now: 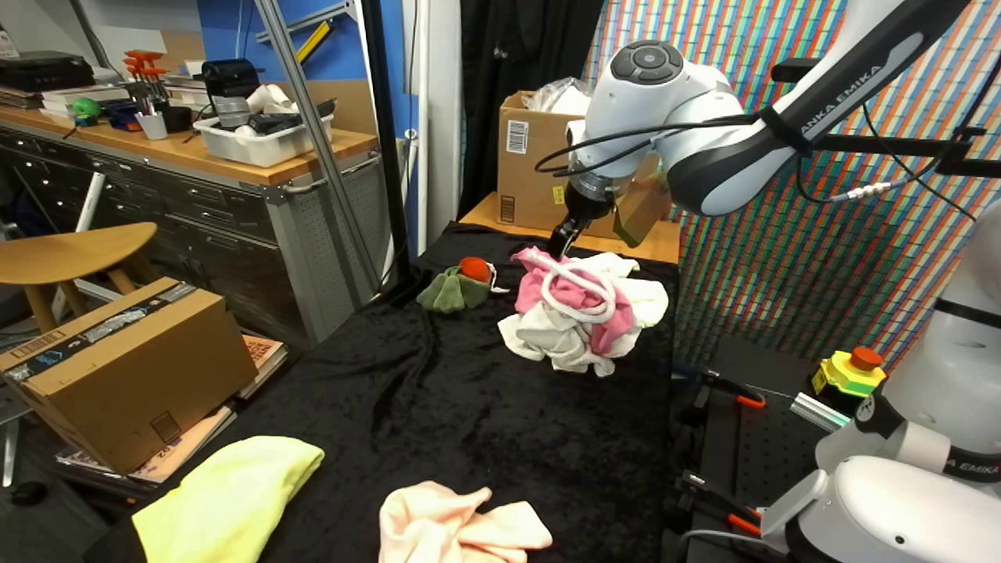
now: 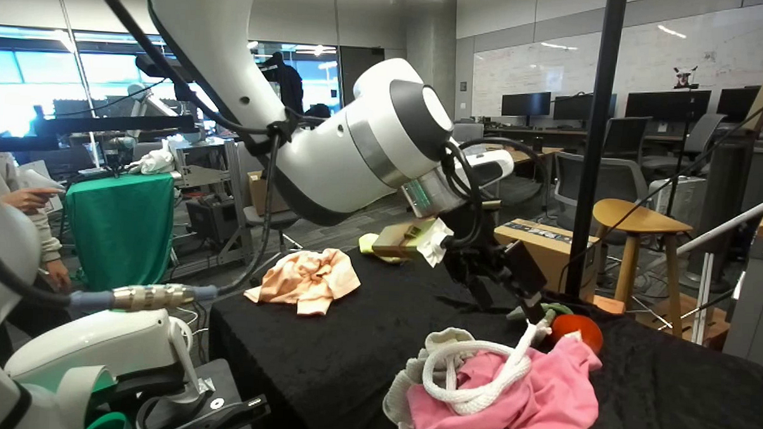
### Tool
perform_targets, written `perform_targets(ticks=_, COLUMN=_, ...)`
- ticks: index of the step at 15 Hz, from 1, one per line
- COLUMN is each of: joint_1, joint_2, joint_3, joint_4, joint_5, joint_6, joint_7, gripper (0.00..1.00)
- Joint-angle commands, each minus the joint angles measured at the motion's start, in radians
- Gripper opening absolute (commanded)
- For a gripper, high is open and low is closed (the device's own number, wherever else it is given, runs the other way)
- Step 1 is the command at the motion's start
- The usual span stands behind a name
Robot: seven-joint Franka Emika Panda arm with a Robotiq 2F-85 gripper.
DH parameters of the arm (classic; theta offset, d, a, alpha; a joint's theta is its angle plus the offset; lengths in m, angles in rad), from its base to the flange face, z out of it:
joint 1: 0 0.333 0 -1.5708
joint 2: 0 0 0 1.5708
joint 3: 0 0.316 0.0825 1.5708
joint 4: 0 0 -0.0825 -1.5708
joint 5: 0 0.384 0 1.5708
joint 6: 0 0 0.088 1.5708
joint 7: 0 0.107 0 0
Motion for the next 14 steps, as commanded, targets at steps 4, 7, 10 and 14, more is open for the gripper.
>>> perform_targets(ticks=4, joint_1=0.024, joint_2=0.005, joint_3=0.033, joint_4=0.090, joint_5=0.149, joint_6=-0.018, joint_7=-0.150, gripper=1.00)
perform_targets(ticks=7, joint_1=0.036, joint_2=0.083, joint_3=0.059, joint_4=0.201, joint_5=0.274, joint_6=-0.030, joint_7=-0.233, gripper=1.00)
perform_targets(ticks=10, joint_1=0.054, joint_2=0.192, joint_3=0.079, joint_4=0.336, joint_5=0.435, joint_6=-0.047, joint_7=-0.320, gripper=1.00)
perform_targets(ticks=14, joint_1=0.071, joint_2=0.316, joint_3=0.086, joint_4=0.496, joint_5=0.667, joint_6=-0.080, joint_7=-0.486, gripper=1.00)
